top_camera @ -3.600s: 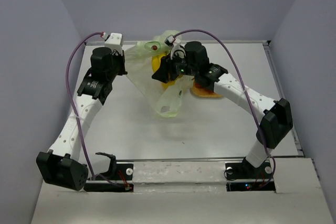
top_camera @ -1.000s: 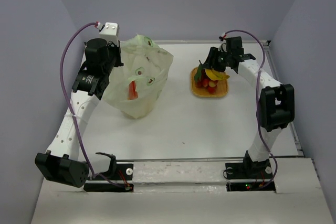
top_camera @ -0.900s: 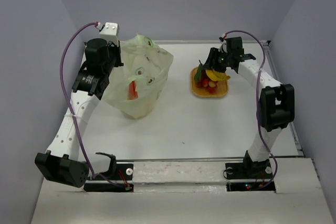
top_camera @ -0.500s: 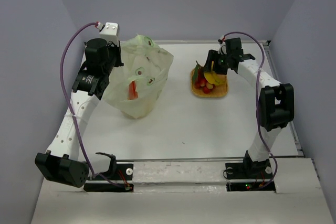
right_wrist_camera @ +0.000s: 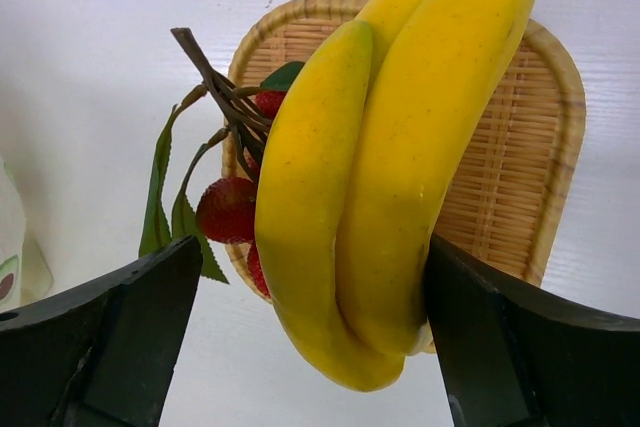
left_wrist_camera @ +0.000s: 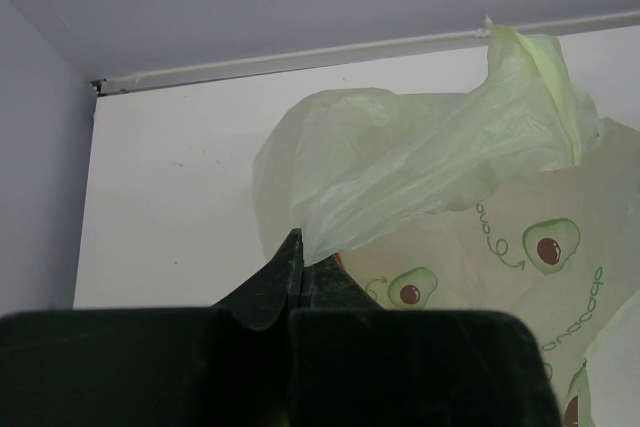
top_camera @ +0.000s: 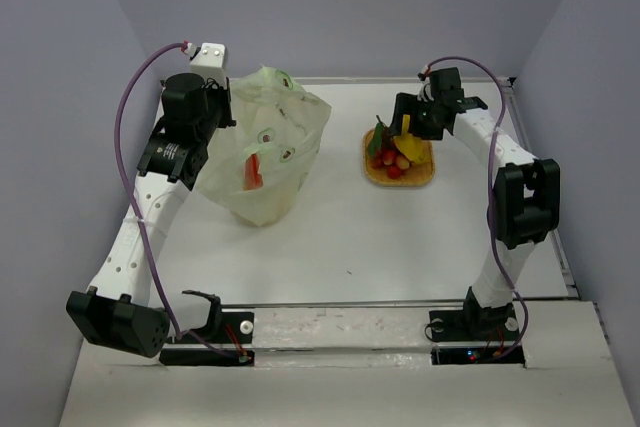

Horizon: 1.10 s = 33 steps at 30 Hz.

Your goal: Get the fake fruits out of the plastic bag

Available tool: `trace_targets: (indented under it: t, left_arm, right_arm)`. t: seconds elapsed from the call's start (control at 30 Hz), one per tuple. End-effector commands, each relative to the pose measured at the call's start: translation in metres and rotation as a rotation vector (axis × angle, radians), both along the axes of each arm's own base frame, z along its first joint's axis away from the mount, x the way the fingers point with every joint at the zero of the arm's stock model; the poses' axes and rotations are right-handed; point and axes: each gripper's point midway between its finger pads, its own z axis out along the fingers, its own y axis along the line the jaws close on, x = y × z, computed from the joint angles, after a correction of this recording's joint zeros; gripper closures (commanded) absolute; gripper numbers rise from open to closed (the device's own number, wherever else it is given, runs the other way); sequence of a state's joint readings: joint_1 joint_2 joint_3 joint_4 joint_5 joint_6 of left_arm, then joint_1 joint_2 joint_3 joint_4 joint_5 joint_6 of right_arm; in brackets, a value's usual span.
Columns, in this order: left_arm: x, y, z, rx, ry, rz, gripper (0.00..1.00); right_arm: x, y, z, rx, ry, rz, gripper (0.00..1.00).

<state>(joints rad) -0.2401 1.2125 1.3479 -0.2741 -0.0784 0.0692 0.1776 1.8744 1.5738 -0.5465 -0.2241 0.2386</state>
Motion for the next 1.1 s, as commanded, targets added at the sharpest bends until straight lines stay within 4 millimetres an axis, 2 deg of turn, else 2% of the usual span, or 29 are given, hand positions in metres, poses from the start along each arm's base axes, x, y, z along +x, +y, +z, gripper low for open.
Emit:
trace_targets:
  t: [0.0, 0.23, 0.47, 0.6, 0.83, 1.07]
  left_arm:
    - [-0.004, -0.003, 0.014, -0.019, -0.051, -0.02, 1.0]
    - [-0.005, -0.004, 0.013, -0.019, -0.048, -0.024, 1.0]
    - [-0.005, -0.004, 0.01, -0.017, -0.042, -0.026, 1.0]
    - [-0.005, -0.004, 0.009, -0.017, -0.041, -0.028, 1.0]
    - [-0.008, -0.005, 0.006, -0.017, -0.034, -0.035, 1.0]
    - [-0.008, -0.005, 0.007, -0.016, -0.036, -0.034, 1.0]
  right_arm:
    - [0.0, -0.005, -0.004, -0.033, 0.012, -0.014, 0.07]
    - [-0.004, -0.022, -0.02, -0.115, 0.048, -0.078, 0.05]
    - [-0.01, -0.022, -0.025, -0.123, 0.059, -0.056, 0.04]
    - [-0.007, -0.031, -0.034, -0.164, 0.071, -0.085, 0.03]
    - [0.004, -0.038, -0.037, -0.214, 0.058, -0.098, 0.0]
    - [0.01, -0.037, -0.029, -0.217, 0.033, -0.09, 0.0]
